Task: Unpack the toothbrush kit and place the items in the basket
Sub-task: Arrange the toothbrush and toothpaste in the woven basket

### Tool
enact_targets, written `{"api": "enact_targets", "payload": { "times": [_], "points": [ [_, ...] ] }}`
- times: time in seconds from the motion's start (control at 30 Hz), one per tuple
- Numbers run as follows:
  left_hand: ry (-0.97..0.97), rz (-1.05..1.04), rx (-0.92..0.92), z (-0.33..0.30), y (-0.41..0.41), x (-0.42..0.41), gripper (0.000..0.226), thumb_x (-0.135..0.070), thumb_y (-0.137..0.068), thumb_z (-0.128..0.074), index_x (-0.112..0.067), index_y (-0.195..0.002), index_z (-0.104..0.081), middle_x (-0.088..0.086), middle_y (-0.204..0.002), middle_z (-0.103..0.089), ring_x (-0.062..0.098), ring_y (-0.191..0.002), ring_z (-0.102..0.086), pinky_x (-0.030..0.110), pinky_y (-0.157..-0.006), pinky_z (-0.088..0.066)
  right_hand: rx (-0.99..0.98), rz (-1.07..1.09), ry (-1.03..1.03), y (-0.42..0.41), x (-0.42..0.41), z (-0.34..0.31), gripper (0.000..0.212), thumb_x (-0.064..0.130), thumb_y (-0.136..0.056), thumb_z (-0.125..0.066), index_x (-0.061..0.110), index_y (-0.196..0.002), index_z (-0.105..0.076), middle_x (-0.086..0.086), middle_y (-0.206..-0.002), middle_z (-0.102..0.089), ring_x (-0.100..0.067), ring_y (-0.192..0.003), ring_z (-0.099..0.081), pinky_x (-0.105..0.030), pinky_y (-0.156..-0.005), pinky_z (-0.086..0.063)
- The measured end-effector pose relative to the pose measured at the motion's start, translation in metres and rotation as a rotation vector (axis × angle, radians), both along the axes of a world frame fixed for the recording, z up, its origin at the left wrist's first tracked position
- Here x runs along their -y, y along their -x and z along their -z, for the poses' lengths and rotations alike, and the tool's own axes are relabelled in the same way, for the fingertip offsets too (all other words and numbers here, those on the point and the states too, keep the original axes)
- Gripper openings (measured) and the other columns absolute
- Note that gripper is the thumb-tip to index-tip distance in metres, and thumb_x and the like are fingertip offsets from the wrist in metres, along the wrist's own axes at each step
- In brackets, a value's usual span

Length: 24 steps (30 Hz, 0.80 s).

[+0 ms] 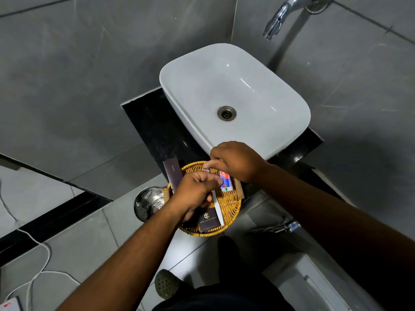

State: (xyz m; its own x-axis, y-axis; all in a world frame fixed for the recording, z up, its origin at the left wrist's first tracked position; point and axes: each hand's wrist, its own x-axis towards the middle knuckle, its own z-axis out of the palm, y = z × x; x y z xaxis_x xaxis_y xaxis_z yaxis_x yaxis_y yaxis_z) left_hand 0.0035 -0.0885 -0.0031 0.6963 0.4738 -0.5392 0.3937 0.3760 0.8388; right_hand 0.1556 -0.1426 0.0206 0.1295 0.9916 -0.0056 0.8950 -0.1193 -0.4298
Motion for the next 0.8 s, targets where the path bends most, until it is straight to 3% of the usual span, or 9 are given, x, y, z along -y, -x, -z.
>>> {"api": "enact_targets", "payload": {
  "times": [0.07, 0.2, 0.3, 0.37, 0.43, 0.5, 0.6, 0.67, 0.8],
  "points": [
    [0.06, -0.027, -0.032, 0.006, 0.001, 0.009, 0.011, -0.005, -0.089, -0.06, -0.004, -0.086, -0.071, 0.004, -0.068, -0.069, 0.004, -0.033, -0.041, 0.012, -0.032, -0.026, -0.027, 0.063, -0.019, -0.004, 0.001, 0.002, 0.039, 0.045, -0.09, -0.057, 0.009, -0.073, -0.061, -0.007, -0.072, -0.063, -0.025, -0.071, -0.057, -0.039, -0.063, -0.043],
    [0.117, -0.116, -0.126, 0.022, 0.002, 0.032, 0.012, -0.008, -0.089, -0.061, 0.001, -0.093, -0.068, 0.004, -0.049, -0.063, 0.006, -0.025, -0.041, 0.013, -0.03, -0.027, 0.023, 0.14, -0.036, -0.001, 0.005, 0.008, 0.038, 0.036, -0.093, -0.057, 0.004, -0.075, -0.063, -0.014, -0.073, -0.065, -0.029, -0.071, -0.06, -0.038, -0.062, -0.043],
    [-0.05, -0.183, -0.204, 0.038, -0.002, 0.041, 0.012, -0.011, -0.086, -0.067, -0.001, -0.091, -0.07, 0.012, -0.057, -0.063, 0.01, -0.025, -0.048, 0.021, -0.035, -0.04, 0.002, 0.346, -0.35, 0.015, 0.025, 0.015, 0.017, 0.017, -0.089, -0.066, 0.006, -0.076, -0.067, -0.011, -0.071, -0.068, -0.022, -0.067, -0.059, -0.031, -0.061, -0.043],
    [-0.156, -0.185, -0.228, 0.046, -0.004, 0.04, 0.007, -0.01, -0.086, -0.068, -0.003, -0.085, -0.071, 0.013, -0.068, -0.069, 0.016, -0.035, -0.058, 0.034, -0.048, -0.055, -0.102, 0.557, -0.476, 0.009, 0.044, 0.013, 0.015, 0.016, -0.089, -0.065, 0.011, -0.074, -0.067, -0.003, -0.067, -0.067, -0.013, -0.063, -0.056, -0.022, -0.059, -0.037],
    [-0.369, -0.119, -0.278, 0.051, -0.005, 0.033, 0.006, -0.01, -0.086, -0.067, -0.008, -0.084, -0.072, 0.01, -0.083, -0.074, 0.021, -0.059, -0.067, 0.038, -0.071, -0.06, -0.064, 0.536, -0.371, 0.002, 0.059, 0.013, 0.023, 0.021, -0.092, -0.06, 0.012, -0.072, -0.066, 0.004, -0.061, -0.06, -0.011, -0.057, -0.053, -0.02, -0.056, -0.034],
    [-0.701, 0.033, -0.307, 0.051, -0.004, 0.02, 0.013, -0.011, -0.087, -0.063, -0.011, -0.097, -0.072, 0.009, -0.1, -0.074, 0.024, -0.087, -0.069, 0.033, -0.083, -0.055, -0.014, 0.394, -0.219, 0.003, 0.064, 0.013, 0.03, 0.026, -0.094, -0.053, 0.009, -0.074, -0.067, -0.002, -0.063, -0.065, -0.018, -0.058, -0.058, -0.026, -0.056, -0.044],
    [-1.135, 0.414, -0.394, 0.043, -0.011, 0.001, 0.033, -0.007, -0.085, -0.061, -0.012, -0.117, -0.064, 0.012, -0.12, -0.062, 0.033, -0.098, -0.066, 0.041, -0.084, -0.057, -0.017, 0.225, -0.176, 0.011, 0.059, 0.021, 0.025, 0.017, -0.094, -0.056, 0.0, -0.084, -0.07, -0.017, -0.074, -0.072, -0.031, -0.065, -0.065, -0.039, -0.061, -0.055],
    [-1.301, 0.687, -0.449, 0.036, -0.022, -0.008, 0.031, -0.008, -0.085, -0.061, -0.01, -0.116, -0.062, 0.011, -0.124, -0.056, 0.034, -0.096, -0.067, 0.043, -0.076, -0.058, -0.052, 0.224, -0.166, 0.016, 0.057, 0.029, 0.017, 0.012, -0.091, -0.061, -0.002, -0.086, -0.069, -0.02, -0.076, -0.071, -0.035, -0.07, -0.065, -0.042, -0.065, -0.054],
    [-1.443, 1.167, -0.404, 0.033, -0.036, -0.016, 0.023, -0.016, -0.094, -0.049, -0.006, -0.113, -0.058, 0.013, -0.114, -0.061, 0.033, -0.093, -0.066, 0.045, -0.075, -0.058, -0.06, 0.232, -0.131, 0.018, 0.056, 0.043, 0.016, 0.014, -0.09, -0.06, 0.003, -0.081, -0.067, -0.017, -0.077, -0.069, -0.036, -0.074, -0.063, -0.038, -0.064, -0.051]
  ]
}}
